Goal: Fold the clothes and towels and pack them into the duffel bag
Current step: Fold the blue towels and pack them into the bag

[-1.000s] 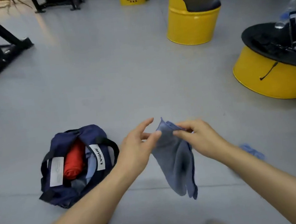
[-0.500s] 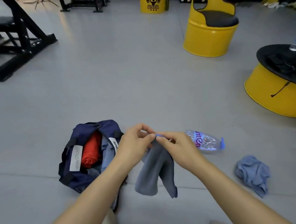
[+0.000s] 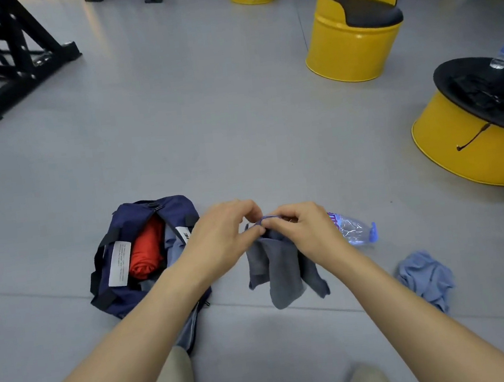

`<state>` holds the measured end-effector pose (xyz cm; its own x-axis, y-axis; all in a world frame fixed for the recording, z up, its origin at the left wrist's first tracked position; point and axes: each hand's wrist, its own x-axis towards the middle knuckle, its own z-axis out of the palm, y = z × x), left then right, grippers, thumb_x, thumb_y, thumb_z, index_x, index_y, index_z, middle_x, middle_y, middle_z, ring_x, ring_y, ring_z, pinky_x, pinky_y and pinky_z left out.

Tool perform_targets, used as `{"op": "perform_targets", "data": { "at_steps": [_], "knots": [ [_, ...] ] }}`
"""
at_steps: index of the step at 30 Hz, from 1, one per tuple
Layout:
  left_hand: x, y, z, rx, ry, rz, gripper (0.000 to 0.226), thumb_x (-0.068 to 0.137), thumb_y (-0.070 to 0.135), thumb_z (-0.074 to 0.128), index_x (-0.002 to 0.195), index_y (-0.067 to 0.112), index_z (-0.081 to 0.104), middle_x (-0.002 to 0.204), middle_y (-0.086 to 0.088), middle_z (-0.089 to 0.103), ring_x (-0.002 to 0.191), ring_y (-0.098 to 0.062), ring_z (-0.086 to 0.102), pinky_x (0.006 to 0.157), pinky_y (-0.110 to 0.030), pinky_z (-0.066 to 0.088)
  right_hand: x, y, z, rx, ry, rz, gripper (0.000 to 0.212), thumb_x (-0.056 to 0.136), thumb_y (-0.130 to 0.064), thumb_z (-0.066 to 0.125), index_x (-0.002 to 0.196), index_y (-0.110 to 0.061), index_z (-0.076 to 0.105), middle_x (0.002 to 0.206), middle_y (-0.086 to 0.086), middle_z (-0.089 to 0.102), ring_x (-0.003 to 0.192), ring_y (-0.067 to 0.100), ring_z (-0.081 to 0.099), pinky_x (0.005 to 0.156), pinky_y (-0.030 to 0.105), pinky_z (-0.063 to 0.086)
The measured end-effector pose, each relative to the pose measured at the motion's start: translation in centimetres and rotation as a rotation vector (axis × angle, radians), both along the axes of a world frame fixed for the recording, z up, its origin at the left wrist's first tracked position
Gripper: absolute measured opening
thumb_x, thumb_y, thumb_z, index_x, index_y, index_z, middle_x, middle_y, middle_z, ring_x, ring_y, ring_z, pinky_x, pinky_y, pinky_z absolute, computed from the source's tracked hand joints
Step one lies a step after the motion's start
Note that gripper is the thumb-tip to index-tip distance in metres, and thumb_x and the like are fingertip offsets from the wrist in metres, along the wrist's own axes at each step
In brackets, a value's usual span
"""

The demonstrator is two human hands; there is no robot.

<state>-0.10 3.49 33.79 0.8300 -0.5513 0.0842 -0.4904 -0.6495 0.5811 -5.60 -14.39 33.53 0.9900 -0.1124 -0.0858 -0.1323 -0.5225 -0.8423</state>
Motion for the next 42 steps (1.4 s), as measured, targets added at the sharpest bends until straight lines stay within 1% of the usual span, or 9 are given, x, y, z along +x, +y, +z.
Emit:
{"op": "perform_targets", "data": {
  "at_steps": [5, 10, 17, 20, 24, 28, 31, 36, 42],
  "knots": [
    [0.0, -0.4, 0.6, -0.143, -0.022, 0.068, 0.009, 0.099, 0.031, 0.052, 0.097, 0.031, 0.061, 0.094, 0.017, 0.065, 0.096, -0.009, 0.059, 0.085, -0.039, 0.048, -0.6, -1.2, 0.0, -0.124, 0.046, 0.019, 0.037, 0.091, -0.031, 0.066, 0.056, -0.035, 0.056, 0.050, -0.013, 0.048, 0.053, 0.009, 0.039, 0.054, 0.028, 0.033],
    [0.9, 0.3, 1.3, -0.250, -0.043, 0.209, 0.008, 0.100, 0.026, 0.051, 0.097, 0.030, 0.057, 0.081, 0.012, 0.065, 0.075, -0.013, 0.057, 0.075, -0.039, 0.047, -1.1, -2.8, -0.4, -0.204, 0.126, 0.002, 0.040, 0.091, -0.027, 0.064, 0.059, -0.017, 0.042, 0.054, -0.005, 0.039, 0.053, 0.016, 0.033, 0.043, 0.022, 0.033],
    [3.0, 3.0, 1.8, -0.266, -0.062, 0.378, 0.012, 0.101, 0.023, 0.050, 0.094, 0.030, 0.058, 0.079, 0.009, 0.065, 0.059, -0.018, 0.061, 0.064, -0.039, 0.050, -1.6, -6.2, -0.4, -0.323, 0.144, -0.038, 0.026, 0.090, -0.034, 0.064, 0.071, -0.017, 0.059, 0.063, 0.001, 0.054, 0.066, 0.023, 0.048, 0.057, 0.032, 0.036],
    [3.7, 3.7, 1.5, -0.404, 0.060, 0.453, 0.016, 0.102, 0.018, 0.046, 0.092, 0.028, 0.055, 0.087, 0.007, 0.065, 0.061, -0.017, 0.069, 0.061, -0.037, 0.055, -1.8, -7.8, 0.0, -0.306, 0.104, -0.089, 0.028, 0.090, -0.033, 0.064, 0.068, -0.018, 0.056, 0.058, -0.005, 0.047, 0.063, 0.020, 0.043, 0.058, 0.033, 0.034],
    [4.4, 4.4, 0.5, -0.571, 0.261, 0.467, 0.016, 0.103, 0.014, 0.043, 0.094, 0.023, 0.053, 0.096, -0.009, 0.067, 0.077, -0.022, 0.074, 0.080, -0.049, 0.061, -2.3, -9.5, 0.8, -0.171, 0.028, -0.141, 0.021, 0.093, -0.027, 0.065, 0.077, -0.038, 0.073, 0.072, -0.017, 0.068, 0.071, 0.007, 0.059, 0.065, 0.028, 0.046],
    [4.7, 4.6, 0.4, -0.634, 0.299, 0.406, 0.015, 0.098, 0.010, 0.051, 0.091, 0.021, 0.059, 0.090, -0.008, 0.069, 0.082, -0.022, 0.072, 0.081, -0.042, 0.060, -2.7, -10.7, 1.0, 0.018, -0.053, -0.230, 0.022, 0.093, -0.012, 0.066, 0.091, -0.031, 0.077, 0.073, -0.027, 0.069, 0.058, -0.005, 0.056, 0.062, 0.018, 0.044],
    [4.9, 4.7, 0.0, -0.676, 0.322, 0.367, 0.016, 0.096, 0.013, 0.060, 0.089, 0.025, 0.067, 0.089, -0.008, 0.066, 0.082, -0.022, 0.072, 0.082, -0.040, 0.059, -2.9, -11.4, 0.4, 0.182, -0.055, -0.282, 0.023, 0.094, -0.009, 0.065, 0.094, -0.027, 0.078, 0.087, -0.018, 0.075, 0.072, 0.001, 0.062, 0.061, 0.019, 0.053],
    [5.7, 4.6, -2.8, -0.646, 0.360, 0.440, 0.013, 0.099, 0.016, 0.061, 0.098, 0.020, 0.073, 0.095, -0.009, 0.073, 0.086, -0.025, 0.073, 0.080, -0.035, 0.058, -1.8, -12.4, -1.9, 0.379, -0.008, -0.327, 0.020, 0.097, -0.008, 0.061, 0.103, -0.018, 0.077, 0.100, 0.001, 0.077, 0.092, 0.014, 0.072, 0.086, 0.025, 0.058],
    [11.7, 2.5, -4.4, -0.491, 0.457, 0.389, 0.016, 0.101, 0.008, 0.056, 0.089, 0.015, 0.065, 0.092, -0.015, 0.063, 0.072, -0.017, 0.070, 0.065, -0.018, 0.058, 4.6, -15.2, -3.4, 0.061, -0.012, -0.339, 0.029, 0.093, -0.008, 0.065, 0.080, -0.032, 0.073, 0.083, -0.004, 0.074, 0.089, 0.022, 0.072, 0.092, 0.040, 0.057]
  ]
}}
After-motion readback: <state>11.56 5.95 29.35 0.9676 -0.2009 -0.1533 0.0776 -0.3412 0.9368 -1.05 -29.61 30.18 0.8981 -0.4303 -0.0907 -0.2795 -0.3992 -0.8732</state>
